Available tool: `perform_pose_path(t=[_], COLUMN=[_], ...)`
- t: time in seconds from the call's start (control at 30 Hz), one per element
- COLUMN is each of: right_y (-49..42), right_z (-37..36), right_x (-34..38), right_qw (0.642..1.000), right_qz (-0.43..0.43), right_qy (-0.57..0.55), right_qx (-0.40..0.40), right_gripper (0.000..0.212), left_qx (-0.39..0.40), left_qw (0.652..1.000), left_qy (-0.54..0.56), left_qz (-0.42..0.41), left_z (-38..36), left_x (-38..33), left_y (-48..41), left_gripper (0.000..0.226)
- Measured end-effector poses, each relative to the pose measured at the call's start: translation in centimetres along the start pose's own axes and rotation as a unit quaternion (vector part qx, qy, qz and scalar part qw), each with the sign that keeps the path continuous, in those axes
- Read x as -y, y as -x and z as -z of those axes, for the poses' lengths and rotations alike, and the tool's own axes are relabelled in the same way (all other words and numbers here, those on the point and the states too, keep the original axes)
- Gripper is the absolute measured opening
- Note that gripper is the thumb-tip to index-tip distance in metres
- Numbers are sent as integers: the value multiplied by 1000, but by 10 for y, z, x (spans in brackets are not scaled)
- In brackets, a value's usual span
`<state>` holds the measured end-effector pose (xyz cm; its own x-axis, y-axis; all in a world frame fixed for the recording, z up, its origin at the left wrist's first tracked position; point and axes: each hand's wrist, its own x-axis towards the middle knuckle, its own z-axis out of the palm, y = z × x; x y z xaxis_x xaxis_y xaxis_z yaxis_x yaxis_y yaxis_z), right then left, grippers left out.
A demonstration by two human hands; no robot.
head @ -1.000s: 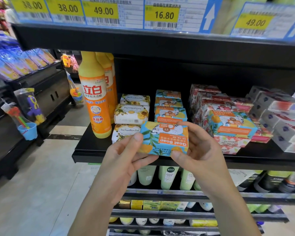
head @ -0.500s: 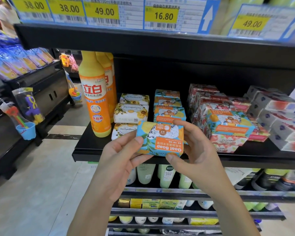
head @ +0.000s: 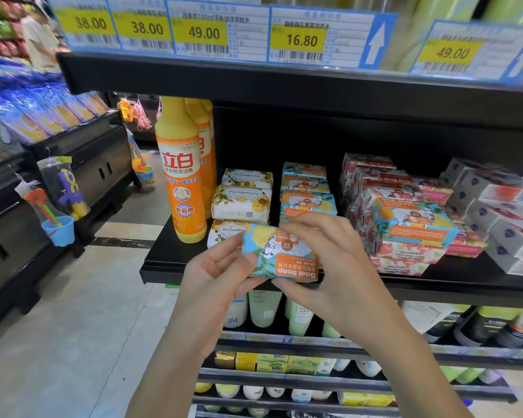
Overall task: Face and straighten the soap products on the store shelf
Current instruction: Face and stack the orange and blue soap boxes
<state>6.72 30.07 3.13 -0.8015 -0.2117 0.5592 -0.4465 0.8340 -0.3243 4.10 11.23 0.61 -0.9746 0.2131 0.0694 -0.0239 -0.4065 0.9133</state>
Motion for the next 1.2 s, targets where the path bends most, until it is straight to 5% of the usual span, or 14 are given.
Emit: perform_pose_path(t=[0.2, 0.37, 0.43, 0.57, 0.63, 1.2], right_y=[-22, -45, -54, -68, -71, -54], right_z=[-3, -11, -15, -26, -33, -44], right_x=[9, 12, 10, 8, 6, -1], right_qw=[997, 995, 996, 996, 996, 998], right_qz=[18, 9, 5, -1, -3, -7], right_qy=[-22, -29, -14, 21, 23, -29], right_qx=[68, 90, 86, 90, 91, 50], right_gripper=[61, 57, 55, 52, 51, 50], left_qx=[-31, -58, -76, -95, -93, -109], left_qw=[997, 961, 916, 707, 673, 677], left_qy=[-67, -249, -370, -670, -703, -681], left_qz=[-35, -104, -137, -205, -213, -259], left_z=[17, 40, 53, 74, 82, 95], left_x=[-10, -16, -12, 3, 15, 47], left_y=[-4, 0, -1, -10, -16, -24], left_gripper=[50, 51, 50, 57, 63, 65])
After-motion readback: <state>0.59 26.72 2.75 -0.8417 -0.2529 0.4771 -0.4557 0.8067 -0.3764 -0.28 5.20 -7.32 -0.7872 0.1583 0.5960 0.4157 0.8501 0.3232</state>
